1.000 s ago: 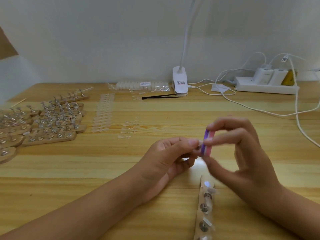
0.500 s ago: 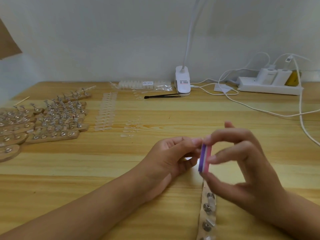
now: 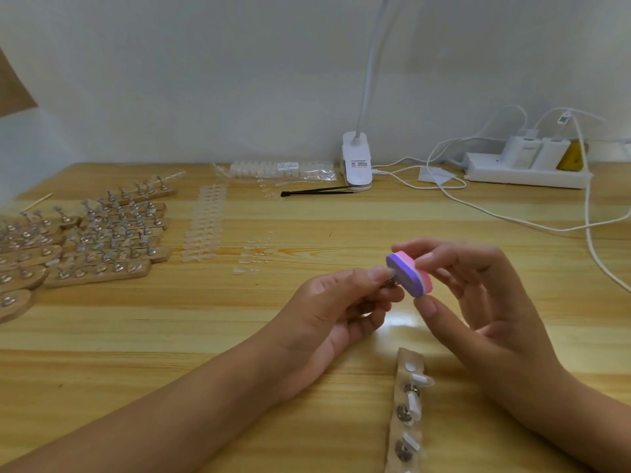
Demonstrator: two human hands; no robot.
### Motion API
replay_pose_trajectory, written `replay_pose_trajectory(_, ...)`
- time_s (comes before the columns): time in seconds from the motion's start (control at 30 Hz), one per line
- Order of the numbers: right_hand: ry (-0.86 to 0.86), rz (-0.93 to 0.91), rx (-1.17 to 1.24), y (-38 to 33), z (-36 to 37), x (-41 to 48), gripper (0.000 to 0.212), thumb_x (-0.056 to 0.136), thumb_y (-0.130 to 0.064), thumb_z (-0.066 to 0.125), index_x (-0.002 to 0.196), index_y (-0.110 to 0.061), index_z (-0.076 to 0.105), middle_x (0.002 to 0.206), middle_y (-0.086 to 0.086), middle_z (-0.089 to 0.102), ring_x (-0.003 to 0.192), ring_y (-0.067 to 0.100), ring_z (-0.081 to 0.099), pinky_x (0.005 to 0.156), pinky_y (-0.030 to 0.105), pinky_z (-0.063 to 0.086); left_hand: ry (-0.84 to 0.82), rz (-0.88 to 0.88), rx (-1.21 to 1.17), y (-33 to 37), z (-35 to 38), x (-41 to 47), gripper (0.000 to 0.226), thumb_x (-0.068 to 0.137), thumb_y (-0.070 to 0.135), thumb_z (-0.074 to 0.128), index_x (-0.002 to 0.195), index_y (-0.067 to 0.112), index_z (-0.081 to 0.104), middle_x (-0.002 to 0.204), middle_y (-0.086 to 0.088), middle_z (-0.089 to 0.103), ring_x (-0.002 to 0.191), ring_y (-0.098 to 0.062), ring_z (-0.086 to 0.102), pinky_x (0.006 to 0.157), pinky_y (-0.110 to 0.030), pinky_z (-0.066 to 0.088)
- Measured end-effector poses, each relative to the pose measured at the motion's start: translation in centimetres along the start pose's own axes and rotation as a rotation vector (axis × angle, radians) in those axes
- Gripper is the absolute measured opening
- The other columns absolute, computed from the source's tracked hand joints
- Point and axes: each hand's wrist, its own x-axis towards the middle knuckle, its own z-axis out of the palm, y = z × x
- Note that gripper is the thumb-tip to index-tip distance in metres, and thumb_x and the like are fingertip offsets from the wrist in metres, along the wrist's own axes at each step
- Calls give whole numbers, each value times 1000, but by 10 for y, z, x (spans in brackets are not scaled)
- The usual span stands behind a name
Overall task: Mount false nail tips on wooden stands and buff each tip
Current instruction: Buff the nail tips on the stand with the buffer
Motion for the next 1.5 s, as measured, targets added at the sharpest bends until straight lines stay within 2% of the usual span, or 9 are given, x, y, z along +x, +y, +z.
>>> replay_pose_trajectory(0.07,-22,-59,-110,-2,-1,0,28,87,-15,63,112,-25,55,122,6,56,121,29,55,101,45,44,-14,9,14,1,0,-1,26,71,38,74,85,16,78,81,2,71,76,-6,62,73,-18,52)
replay_pose_trajectory(0.17,-76,-184,-263,-4,2,-2,30,84,-14,68,109,-23,56,119,3,50,115,24,55,94,37,45,-64,19,63,2,0,-4,24,77,36,70,88,15,75,80,2,67,78,-8,59,77,-20,51)
replay_pose_trajectory(0.33,-36,-124,-222,-3,2,1,27,81,-12,67,104,-21,56,117,-1,51,114,29,55,94,48,47,-5,30,77,2,2,-4,30,69,35,72,86,11,74,78,0,66,76,-8,58,76,-20,52)
replay_pose_trajectory(0.43,-59,-149,-198,-3,2,-2,27,81,-10,66,105,-20,56,118,3,52,113,31,57,91,46,48,-16,32,107,1,1,-4,36,71,36,71,92,7,70,80,0,66,77,-9,59,78,-22,51)
replay_pose_trajectory(0.6,-45,-18,-56,-2,-3,0,25,81,-8,63,103,-15,53,118,5,57,118,28,58,100,41,49,-13,26,80,2,2,-4,23,69,34,73,81,15,77,75,4,68,73,-5,61,72,-18,52)
replay_pose_trajectory(1.03,-44,21,69,-3,1,0,26,86,-8,57,109,-19,55,120,5,58,121,28,56,102,31,45,-16,15,82,2,1,-4,26,72,37,73,86,15,78,78,3,69,75,-4,62,73,-18,52)
replay_pose_trajectory(1.27,-24,1,60,-4,1,-1,24,90,-18,61,112,-24,53,122,4,59,122,30,56,104,38,44,2,16,67,2,2,-3,25,69,36,74,84,16,78,76,4,69,74,-4,62,72,-18,52)
replay_pose_trajectory(1.4,-31,43,36,0,1,2,26,89,-14,56,112,-24,54,119,1,61,121,30,57,103,41,43,-79,17,170,1,5,-7,23,73,35,72,87,18,77,84,3,71,81,-5,63,76,-16,50)
replay_pose_trajectory(1.5,-15,-26,31,-3,1,0,23,90,-15,59,110,-23,53,119,5,59,119,32,56,100,42,43,-19,14,94,3,4,-5,30,70,35,73,89,11,75,80,1,69,76,-5,63,73,-18,52)
